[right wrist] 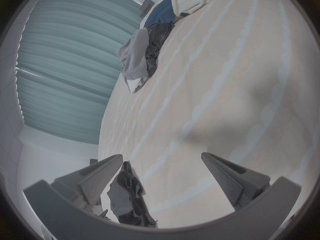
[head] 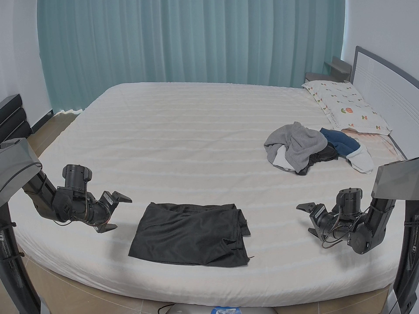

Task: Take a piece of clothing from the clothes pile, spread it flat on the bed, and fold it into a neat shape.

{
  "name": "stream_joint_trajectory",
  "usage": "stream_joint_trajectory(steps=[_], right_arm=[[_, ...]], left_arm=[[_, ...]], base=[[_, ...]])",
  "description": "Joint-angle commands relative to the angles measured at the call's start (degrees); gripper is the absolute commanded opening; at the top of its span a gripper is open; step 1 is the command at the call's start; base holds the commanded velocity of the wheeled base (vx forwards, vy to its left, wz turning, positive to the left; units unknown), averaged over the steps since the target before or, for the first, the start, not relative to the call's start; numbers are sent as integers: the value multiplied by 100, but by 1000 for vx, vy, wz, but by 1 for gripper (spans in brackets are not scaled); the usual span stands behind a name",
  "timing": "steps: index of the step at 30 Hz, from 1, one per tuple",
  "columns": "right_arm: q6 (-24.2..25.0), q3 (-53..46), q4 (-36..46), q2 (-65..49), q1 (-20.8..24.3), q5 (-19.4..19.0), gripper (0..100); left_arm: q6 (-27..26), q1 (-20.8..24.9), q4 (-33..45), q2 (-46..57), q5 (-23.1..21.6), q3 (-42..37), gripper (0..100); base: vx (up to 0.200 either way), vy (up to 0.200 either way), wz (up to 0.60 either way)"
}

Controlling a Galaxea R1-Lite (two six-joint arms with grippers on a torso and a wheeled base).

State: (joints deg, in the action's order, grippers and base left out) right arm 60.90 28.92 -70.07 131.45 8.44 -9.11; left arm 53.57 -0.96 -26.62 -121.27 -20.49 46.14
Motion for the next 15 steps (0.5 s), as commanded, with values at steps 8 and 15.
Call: stream_joint_trajectory(steps=[8, 15], right_arm=[[-17, -53, -103, -120, 264, 84, 100], [-650, -501, -543, -252, 844, 234, 100]], left_arm=[[-4, 0, -1, -28, 10, 0, 100], [-13, 17, -9, -37, 19, 0, 100]], base=[[0, 200, 0], [0, 171, 0]])
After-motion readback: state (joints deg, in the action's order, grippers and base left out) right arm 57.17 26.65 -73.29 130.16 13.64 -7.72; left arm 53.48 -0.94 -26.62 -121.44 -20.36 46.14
